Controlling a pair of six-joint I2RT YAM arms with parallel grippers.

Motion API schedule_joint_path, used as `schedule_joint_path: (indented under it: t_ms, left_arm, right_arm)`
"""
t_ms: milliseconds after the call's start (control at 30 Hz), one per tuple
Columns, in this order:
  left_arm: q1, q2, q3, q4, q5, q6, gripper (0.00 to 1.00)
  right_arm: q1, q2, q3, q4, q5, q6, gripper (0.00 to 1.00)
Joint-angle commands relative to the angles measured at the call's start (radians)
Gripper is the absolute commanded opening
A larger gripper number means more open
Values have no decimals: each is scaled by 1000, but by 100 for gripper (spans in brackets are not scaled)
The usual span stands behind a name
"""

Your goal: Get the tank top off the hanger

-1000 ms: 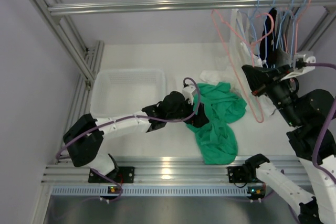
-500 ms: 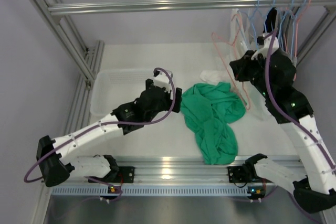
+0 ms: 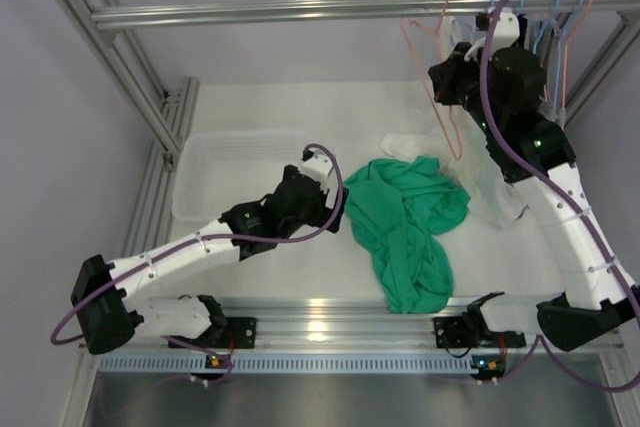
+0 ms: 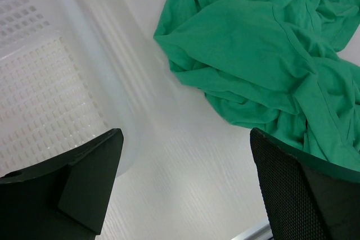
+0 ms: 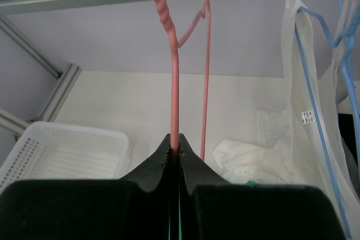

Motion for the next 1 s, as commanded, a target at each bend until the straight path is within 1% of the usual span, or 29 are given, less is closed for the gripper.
schedule_joint_path:
  t_ms: [0, 167, 233, 367, 433, 567, 700, 733, 767, 800, 833, 867, 967]
  left_arm:
    - [-3, 16, 8, 15, 69, 18, 99]
    - [-3, 25, -9, 14, 72, 18, 99]
    - [-5, 25, -12, 15, 71, 14, 99]
    - [-3, 17, -29, 15, 66, 10, 99]
    - [-3, 19, -30, 15, 74, 6, 99]
    - [-5, 37, -17, 15, 89, 4, 99]
    - [-3, 48, -4, 18, 98, -8, 99]
    - [-5, 59, 0, 19, 104, -13, 99]
    - [-3, 66, 5, 20, 111, -14, 99]
    - [-3, 75, 12, 19, 115, -19, 99]
    - [-5, 100, 34, 22, 126, -20, 99]
    - [-6, 114, 45, 23, 147, -19, 99]
    - [-17, 177, 94, 37, 163, -10, 99]
  right_arm:
    - [15, 75, 85, 65, 27, -34, 0]
    - [15, 172, 159, 65, 56, -37, 0]
    - [17, 193, 159, 64, 67, -36, 0]
    - [34, 174, 80, 72, 152, -13, 0]
    - [37, 160, 50, 76, 171, 3, 0]
    - [41, 143, -18, 93, 147, 15, 0]
    - [57, 122, -54, 107, 127, 26, 0]
    - [57, 115, -57, 107, 121, 32, 2]
    - [57, 112, -66, 107, 124, 33, 17]
    - [57, 94, -72, 107, 125, 33, 66]
    - [58, 77, -81, 107, 137, 39, 84]
    - [57, 60, -104, 105, 139, 41, 98]
    - [57, -36, -160, 107, 142, 53, 99]
